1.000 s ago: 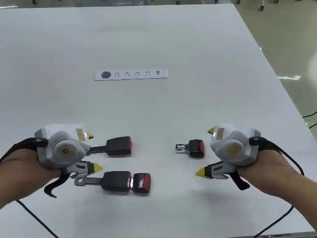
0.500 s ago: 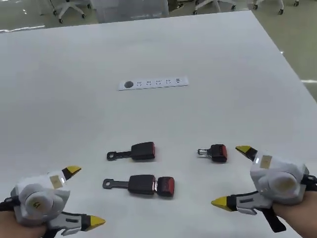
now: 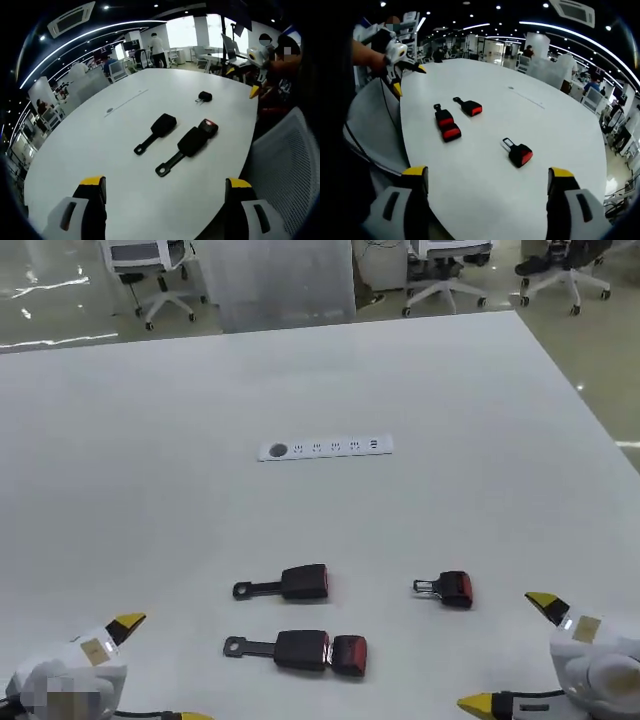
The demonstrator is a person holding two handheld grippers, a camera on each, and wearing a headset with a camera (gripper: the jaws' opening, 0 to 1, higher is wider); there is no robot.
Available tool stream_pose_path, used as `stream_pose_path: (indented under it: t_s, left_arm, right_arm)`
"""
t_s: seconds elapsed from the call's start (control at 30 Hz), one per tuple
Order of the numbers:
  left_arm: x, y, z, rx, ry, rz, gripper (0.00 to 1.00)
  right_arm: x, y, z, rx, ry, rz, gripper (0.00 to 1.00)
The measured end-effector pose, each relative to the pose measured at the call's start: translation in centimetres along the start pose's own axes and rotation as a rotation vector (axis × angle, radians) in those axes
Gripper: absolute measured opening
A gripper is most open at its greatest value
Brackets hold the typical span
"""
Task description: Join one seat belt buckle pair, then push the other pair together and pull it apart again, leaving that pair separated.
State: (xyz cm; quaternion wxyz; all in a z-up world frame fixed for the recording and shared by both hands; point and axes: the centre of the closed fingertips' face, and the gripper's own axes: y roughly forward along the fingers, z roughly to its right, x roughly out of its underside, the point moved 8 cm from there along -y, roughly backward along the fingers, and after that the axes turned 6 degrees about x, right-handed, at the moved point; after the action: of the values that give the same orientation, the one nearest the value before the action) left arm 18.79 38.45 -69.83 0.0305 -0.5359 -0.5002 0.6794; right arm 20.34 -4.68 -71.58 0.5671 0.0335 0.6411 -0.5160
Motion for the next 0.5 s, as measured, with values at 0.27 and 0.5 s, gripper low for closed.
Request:
stream_pose_path:
  t_s: [0.27,0.5]
  left_arm:
    - [0.0,0.4,0.7,-0.006,0.002,-0.007,1.0]
    - [-0.6,0.6,1.7,0.005,0.006,-0.006,1.0]
  right_arm:
    - [0.6,-0.4,-0.3,0.012,0.02,-0.004,1.0]
    - [1.0,-0.5,0.1,0.029,0.042,0.013,1.0]
